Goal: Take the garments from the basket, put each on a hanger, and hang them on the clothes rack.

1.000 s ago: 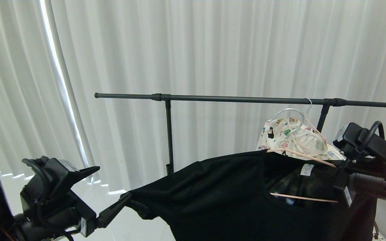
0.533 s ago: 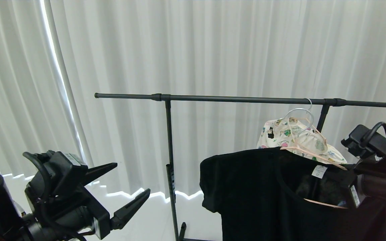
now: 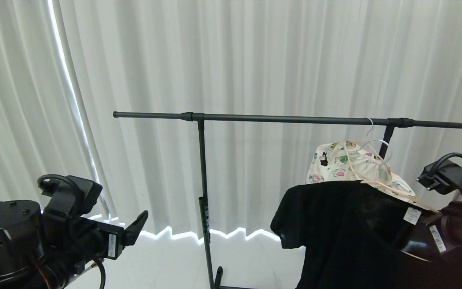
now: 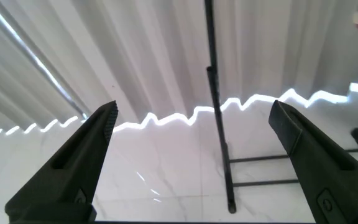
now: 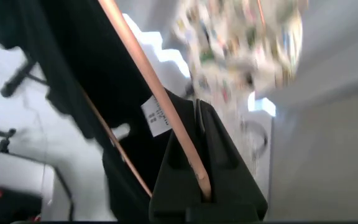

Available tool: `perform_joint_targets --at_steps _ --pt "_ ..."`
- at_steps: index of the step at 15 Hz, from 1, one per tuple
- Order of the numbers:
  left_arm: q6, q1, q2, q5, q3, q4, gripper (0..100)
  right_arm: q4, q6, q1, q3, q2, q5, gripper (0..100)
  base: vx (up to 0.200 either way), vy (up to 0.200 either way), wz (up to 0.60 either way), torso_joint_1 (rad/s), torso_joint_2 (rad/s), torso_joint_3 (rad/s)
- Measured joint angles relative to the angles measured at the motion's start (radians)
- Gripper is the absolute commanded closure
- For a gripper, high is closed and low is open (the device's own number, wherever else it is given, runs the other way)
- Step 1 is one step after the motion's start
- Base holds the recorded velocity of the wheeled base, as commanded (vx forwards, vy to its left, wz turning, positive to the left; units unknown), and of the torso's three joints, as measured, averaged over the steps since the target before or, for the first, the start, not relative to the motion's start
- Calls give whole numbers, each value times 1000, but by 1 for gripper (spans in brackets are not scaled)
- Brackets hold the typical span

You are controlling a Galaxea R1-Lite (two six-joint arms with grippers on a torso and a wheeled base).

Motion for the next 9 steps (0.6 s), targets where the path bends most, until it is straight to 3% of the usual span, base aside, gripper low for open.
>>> perform_joint_targets --at_steps 4,8,9 --pt "12 5 11 95 7 -1 0 79 192 -29 -98 48 -153 100 0 0 0 0 0 0" --pt "13 5 12 97 0 -1 0 79 213 -61 -180 122 -217 100 0 0 0 0 0 0" --pt "12 6 12 97 -2 -1 0 77 213 -59 -198 135 -218 100 200 0 0 2 -2 -2"
